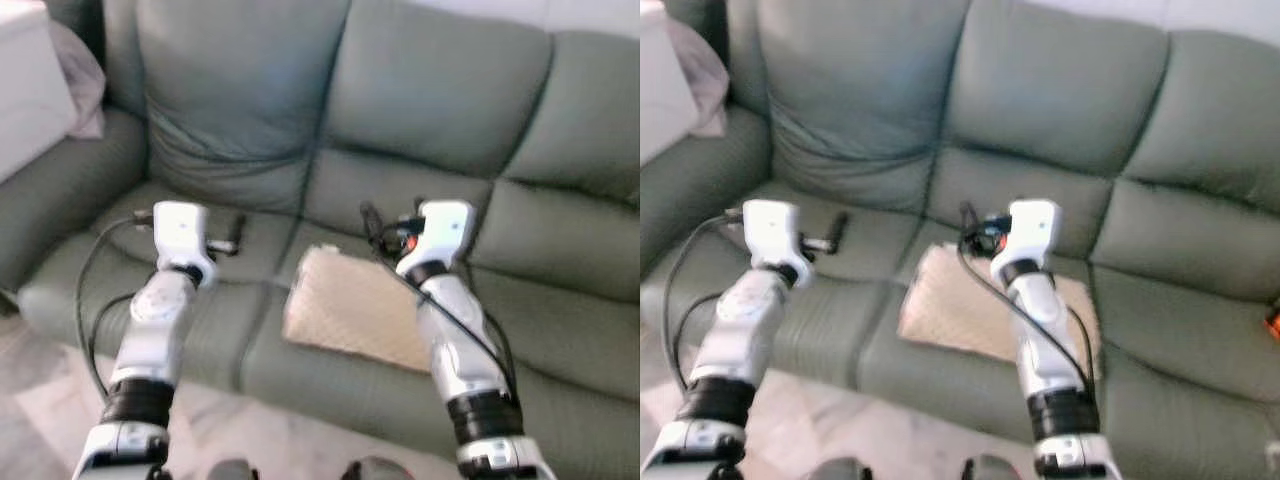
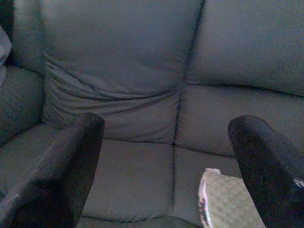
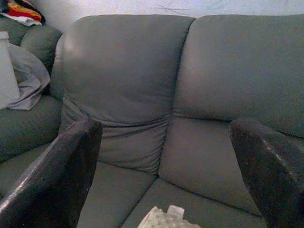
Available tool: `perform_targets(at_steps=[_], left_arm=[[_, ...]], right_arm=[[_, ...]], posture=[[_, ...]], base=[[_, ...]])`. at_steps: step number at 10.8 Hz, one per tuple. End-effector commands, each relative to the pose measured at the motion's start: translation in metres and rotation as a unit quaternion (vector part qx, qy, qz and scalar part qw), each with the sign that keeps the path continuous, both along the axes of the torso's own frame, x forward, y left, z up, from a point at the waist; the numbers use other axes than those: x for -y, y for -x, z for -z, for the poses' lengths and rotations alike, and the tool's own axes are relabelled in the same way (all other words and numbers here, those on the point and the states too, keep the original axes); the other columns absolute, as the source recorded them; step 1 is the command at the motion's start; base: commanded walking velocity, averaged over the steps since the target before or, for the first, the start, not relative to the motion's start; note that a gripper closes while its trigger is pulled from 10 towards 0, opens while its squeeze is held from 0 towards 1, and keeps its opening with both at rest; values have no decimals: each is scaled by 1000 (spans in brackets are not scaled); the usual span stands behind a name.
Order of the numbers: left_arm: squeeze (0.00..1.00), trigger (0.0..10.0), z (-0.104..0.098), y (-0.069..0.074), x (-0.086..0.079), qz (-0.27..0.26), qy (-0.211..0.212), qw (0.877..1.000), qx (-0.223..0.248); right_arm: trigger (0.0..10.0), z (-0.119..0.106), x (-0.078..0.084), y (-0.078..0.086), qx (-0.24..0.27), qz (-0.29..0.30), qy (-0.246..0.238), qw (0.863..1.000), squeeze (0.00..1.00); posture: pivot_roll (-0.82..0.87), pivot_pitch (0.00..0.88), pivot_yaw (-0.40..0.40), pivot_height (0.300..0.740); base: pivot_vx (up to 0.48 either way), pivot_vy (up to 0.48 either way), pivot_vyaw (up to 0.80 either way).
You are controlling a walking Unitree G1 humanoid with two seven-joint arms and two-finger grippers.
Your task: Move the pillow to the sofa
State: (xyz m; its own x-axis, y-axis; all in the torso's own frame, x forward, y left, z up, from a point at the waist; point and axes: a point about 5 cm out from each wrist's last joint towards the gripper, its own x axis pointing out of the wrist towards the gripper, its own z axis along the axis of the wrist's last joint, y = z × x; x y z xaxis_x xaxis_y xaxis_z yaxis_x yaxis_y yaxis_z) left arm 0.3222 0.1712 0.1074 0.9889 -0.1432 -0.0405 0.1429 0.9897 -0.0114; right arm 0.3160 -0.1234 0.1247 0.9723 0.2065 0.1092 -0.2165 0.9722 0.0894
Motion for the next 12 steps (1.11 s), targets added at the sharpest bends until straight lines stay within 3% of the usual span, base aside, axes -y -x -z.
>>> perform_targets(at_steps=[1, 2, 7, 10, 11, 12], left_arm=[[0, 10000, 0, -1, 11, 12, -9, 1000, 2], [0, 10000, -1, -2, 11, 11, -6, 1000, 3], [0, 10000, 1, -3, 13, 15, 3, 1000, -5], [0, 10000, 2, -4, 9, -1, -12, 1000, -3], [0, 10000, 4, -4, 2, -32, -41, 999, -1], [0, 10000, 7, -2, -1, -30, -36, 999, -6]], right_arm=[[10000, 0, 11, -1, -1, 15, 7, 1000, 0], [10000, 0, 10, -1, -1, 14, 9, 1000, 0], [10000, -2, 8, -2, 5, 2, 18, 1000, 0], [10000, -2, 8, -1, 7, 3, 19, 1000, 0], [10000, -3, 10, -1, 11, 9, 17, 1000, 0], [10000, -4, 13, 1, 13, 14, 17, 1000, 0]], posture=[[22, 0, -58, 740], [21, 0, -57, 740], [24, 0, -60, 740], [24, 0, -57, 740], [22, 0, -52, 740], [20, 0, -47, 740]], base=[[0, 274, 0], [0, 0, 0], [0, 0, 780], [0, 0, 800], [0, 0, 800], [0, 0, 800]])
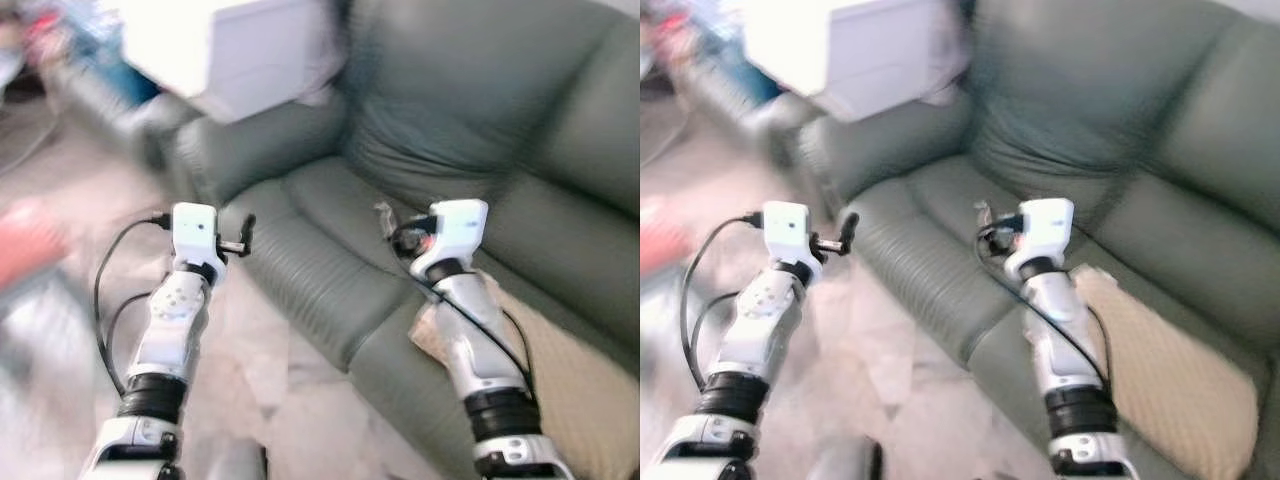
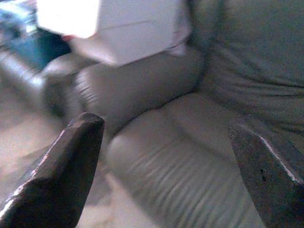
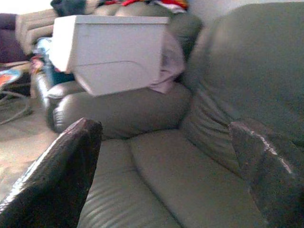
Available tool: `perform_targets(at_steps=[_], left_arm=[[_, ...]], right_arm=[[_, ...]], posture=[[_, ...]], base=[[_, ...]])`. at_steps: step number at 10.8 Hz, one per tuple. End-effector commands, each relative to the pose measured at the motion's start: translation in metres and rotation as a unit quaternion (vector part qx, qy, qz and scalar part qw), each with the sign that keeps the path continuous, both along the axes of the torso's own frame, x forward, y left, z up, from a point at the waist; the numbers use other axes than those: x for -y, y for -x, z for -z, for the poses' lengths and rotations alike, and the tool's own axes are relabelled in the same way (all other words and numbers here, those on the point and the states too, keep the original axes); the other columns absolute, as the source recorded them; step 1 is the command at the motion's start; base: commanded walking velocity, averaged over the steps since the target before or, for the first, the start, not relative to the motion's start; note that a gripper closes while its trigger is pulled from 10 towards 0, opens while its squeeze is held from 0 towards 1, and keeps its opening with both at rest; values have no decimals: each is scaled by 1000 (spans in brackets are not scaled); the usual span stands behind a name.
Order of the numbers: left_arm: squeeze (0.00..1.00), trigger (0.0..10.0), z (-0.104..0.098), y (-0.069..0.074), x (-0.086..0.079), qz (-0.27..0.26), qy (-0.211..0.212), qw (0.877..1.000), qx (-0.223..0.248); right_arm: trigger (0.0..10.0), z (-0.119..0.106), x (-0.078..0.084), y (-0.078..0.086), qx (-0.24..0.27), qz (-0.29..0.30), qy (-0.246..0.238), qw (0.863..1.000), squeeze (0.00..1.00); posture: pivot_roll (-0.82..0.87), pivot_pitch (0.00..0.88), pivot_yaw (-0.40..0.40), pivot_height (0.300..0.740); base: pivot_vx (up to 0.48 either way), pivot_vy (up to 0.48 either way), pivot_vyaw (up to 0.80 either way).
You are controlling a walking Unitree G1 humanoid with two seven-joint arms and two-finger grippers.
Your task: Move the pillow to the sofa
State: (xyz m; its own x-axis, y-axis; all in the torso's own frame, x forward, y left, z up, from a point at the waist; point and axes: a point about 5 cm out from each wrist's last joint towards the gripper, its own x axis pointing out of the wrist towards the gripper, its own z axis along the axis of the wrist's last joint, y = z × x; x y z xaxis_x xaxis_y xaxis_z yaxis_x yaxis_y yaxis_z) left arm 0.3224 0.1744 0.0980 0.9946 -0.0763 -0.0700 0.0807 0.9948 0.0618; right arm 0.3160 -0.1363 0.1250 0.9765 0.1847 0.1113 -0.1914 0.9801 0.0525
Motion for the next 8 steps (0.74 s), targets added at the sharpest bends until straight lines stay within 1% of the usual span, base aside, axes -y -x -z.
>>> perform_targets(at_steps=[1, 2, 3, 4, 5, 8], left_arm=[[0, 10000, -1, 0, 2, 7, 7, 1000, 2], [0, 10000, 6, 6, -3, 10, 1, 1000, -5], [0, 10000, 9, 9, -6, 7, -4, 1000, -10], [0, 10000, 11, 10, -7, 1, -5, 1000, -10], [0, 10000, 13, 9, -6, -8, -3, 1000, -12], [0, 10000, 14, 7, 1, -3, 1, 1000, -11]], right_arm=[[10000, -3, 2, 2, 7, 3, -2, 1000, 0], [10000, 1, 6, 6, 2, 9, -3, 1000, 0], [10000, 2, 9, 7, 1, 13, -1, 1000, 0], [10000, 5, 11, 8, -3, 13, -2, 1000, 0], [10000, 9, 9, 8, -9, 9, -2, 1000, 0], [10000, 8, 2, 6, -6, -1, 3, 1000, 0]], posture=[[18, 0, -43, 740], [8, 0, -35, 740], [6, 0, -38, 740], [10, 0, -47, 740], [19, 0, -51, 740], [22, 0, -49, 740]], base=[[0, 0, 800], [0, 0, 800], [0, 0, 800], [0, 0, 800], [0, 0, 669], [0, 0, 592]])
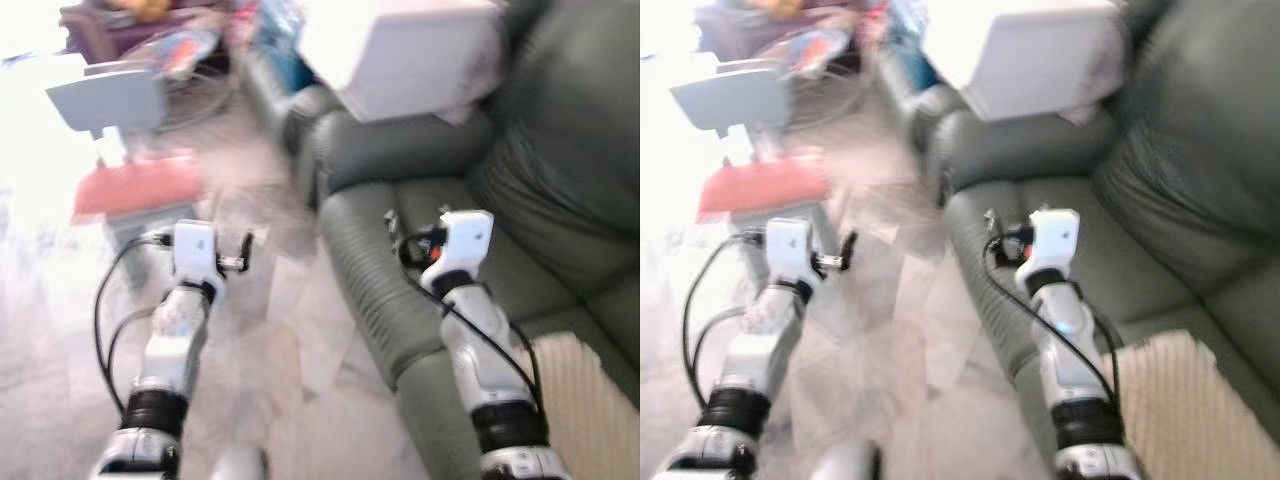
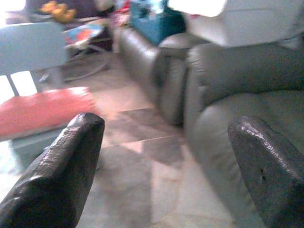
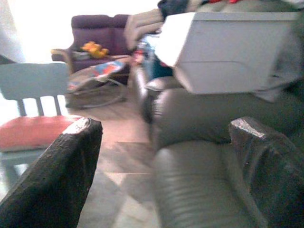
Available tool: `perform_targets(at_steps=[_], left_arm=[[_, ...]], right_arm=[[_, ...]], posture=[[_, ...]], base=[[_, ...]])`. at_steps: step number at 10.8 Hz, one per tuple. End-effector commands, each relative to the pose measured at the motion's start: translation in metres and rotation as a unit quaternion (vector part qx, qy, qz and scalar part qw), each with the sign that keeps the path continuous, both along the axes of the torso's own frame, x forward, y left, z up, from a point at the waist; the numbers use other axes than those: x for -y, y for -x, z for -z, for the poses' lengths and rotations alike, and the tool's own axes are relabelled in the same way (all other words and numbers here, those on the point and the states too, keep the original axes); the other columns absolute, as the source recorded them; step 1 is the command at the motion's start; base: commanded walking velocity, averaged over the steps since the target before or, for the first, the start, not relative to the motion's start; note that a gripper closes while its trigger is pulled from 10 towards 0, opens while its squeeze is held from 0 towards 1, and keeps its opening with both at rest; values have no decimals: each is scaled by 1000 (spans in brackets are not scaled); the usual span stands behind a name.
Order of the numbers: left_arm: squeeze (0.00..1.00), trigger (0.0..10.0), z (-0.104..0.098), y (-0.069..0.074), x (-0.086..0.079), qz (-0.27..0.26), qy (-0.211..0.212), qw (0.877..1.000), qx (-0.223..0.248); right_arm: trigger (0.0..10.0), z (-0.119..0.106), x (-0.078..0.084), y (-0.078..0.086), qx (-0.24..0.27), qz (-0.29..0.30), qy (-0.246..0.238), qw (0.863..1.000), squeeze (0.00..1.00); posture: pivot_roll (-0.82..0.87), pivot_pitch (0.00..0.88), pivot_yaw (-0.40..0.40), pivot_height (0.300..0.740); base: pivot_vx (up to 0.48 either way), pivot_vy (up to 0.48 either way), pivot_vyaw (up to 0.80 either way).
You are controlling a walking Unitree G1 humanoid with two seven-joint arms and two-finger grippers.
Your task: Move the pillow to the sofa
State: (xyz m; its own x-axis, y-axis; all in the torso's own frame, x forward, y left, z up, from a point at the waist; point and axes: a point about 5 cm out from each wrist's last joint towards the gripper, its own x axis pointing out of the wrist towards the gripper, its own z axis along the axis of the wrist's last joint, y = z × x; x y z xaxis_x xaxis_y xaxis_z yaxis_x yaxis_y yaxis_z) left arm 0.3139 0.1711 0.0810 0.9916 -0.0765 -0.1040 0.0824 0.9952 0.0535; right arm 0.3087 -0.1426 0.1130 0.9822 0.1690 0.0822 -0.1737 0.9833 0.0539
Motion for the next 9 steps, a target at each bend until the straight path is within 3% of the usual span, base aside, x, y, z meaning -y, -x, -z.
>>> perform_targets(at_steps=[1, 4, 6, 9], left_arm=[[0, 10000, -2, -2, -4, -9, -6, 1000, 4], [0, 10000, -3, -8, -5, -23, -9, 1000, 4], [0, 10000, -1, -9, -7, -41, -12, 999, -2], [0, 10000, 1, -1, -17, -39, -22, 999, -2]], right_arm=[[10000, -3, -6, -2, 7, -11, 1, 1000, 0], [10000, -5, -13, -6, 15, -27, 7, 1000, 0], [10000, -5, -12, -7, 14, -28, 4, 1000, 0], [10000, -8, 18, 4, 24, 48, 33, 998, 0]], posture=[[19, 0, -41, 740], [15, 0, -44, 740], [13, 0, -51, 740], [13, 0, -45, 740]], base=[[0, 0, 600], [0, 0, 146], [0, 480, 0], [0, 480, 0]])
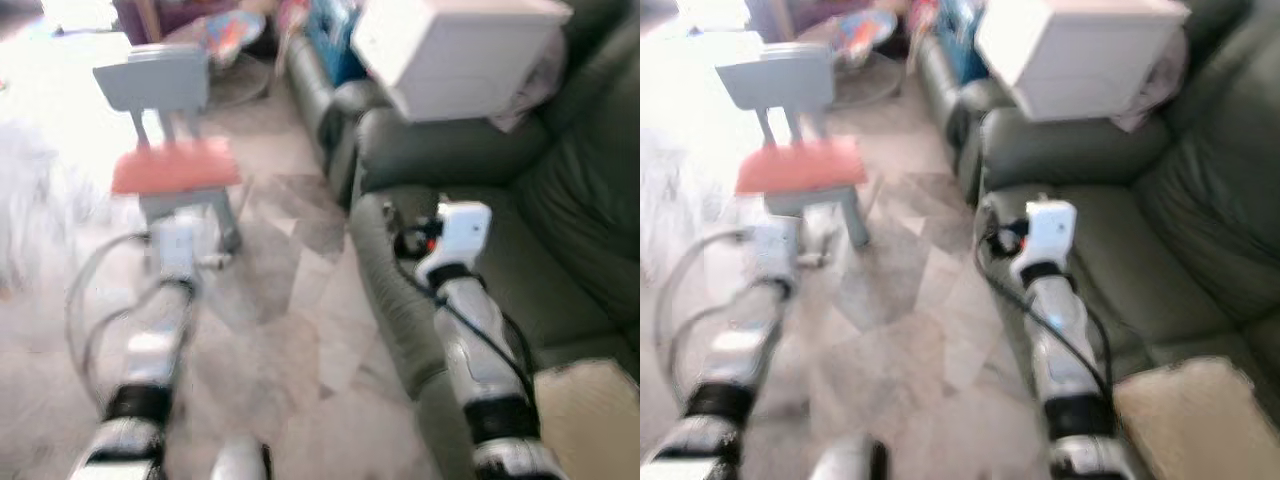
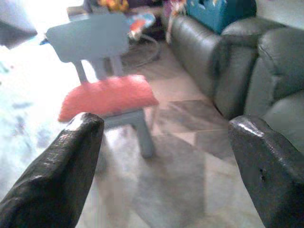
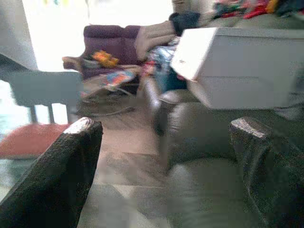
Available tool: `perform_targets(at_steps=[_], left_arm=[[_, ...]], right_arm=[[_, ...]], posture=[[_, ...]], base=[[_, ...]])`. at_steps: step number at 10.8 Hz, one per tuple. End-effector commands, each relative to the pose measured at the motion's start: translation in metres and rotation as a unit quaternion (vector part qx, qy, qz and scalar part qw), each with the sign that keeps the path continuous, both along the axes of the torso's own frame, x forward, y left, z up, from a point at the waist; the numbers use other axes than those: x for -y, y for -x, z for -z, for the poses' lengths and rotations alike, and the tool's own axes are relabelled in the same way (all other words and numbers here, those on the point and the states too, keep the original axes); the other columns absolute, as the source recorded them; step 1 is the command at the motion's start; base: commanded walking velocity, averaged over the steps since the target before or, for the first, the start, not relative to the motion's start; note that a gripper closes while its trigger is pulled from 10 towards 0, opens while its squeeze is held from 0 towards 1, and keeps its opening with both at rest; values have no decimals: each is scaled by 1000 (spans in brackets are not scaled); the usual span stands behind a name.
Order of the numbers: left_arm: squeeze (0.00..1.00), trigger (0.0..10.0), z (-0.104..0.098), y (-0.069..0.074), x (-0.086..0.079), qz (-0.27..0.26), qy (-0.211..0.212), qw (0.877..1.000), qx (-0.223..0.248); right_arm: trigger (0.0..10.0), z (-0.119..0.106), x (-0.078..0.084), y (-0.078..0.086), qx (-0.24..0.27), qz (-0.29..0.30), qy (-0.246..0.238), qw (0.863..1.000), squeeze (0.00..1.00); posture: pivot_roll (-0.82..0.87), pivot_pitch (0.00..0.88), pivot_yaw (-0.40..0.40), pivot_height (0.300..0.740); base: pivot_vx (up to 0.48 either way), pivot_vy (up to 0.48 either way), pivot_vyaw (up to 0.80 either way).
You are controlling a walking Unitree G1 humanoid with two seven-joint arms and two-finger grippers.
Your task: Move the pillow to the sofa
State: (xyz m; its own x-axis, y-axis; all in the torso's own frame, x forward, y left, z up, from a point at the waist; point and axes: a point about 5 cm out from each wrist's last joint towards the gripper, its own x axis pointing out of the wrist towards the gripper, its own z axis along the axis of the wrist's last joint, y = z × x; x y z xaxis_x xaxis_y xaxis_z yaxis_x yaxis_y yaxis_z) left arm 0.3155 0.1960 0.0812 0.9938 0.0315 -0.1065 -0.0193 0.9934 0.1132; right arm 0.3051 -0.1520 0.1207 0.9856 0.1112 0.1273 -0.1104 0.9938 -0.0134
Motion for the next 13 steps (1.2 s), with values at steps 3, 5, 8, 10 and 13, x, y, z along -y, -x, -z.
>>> perform_targets(at_steps=[3, 5, 8, 10, 13], left_arm=[[0, 10000, 9, 14, -5, 19, -3, 1000, -16], [0, 10000, 7, 12, 1, 22, -3, 1000, -13], [0, 10000, 3, 11, 3, 25, -6, 1000, 1], [0, 10000, 0, 9, 1, 21, -8, 1000, 6], [0, 10000, -2, 7, 3, 24, -10, 1000, 10]], right_arm=[[10000, 16, 38, 19, -40, 65, 28, 997, 0], [10000, 19, 36, 16, -53, 61, 21, 996, 0], [10000, 16, 31, 13, -50, 51, 15, 997, 0], [10000, 16, 29, 12, -49, 46, 16, 998, 0], [10000, 15, 28, 10, -46, 41, 12, 998, 0]], posture=[[6, 0, -40, 740], [9, 0, -44, 740], [15, 0, -45, 740], [13, 0, -44, 740], [18, 0, -45, 740]], base=[[0, 480, 0], [0, 480, 0], [0, 0, 0], [0, 0, 794], [0, 0, 467]])
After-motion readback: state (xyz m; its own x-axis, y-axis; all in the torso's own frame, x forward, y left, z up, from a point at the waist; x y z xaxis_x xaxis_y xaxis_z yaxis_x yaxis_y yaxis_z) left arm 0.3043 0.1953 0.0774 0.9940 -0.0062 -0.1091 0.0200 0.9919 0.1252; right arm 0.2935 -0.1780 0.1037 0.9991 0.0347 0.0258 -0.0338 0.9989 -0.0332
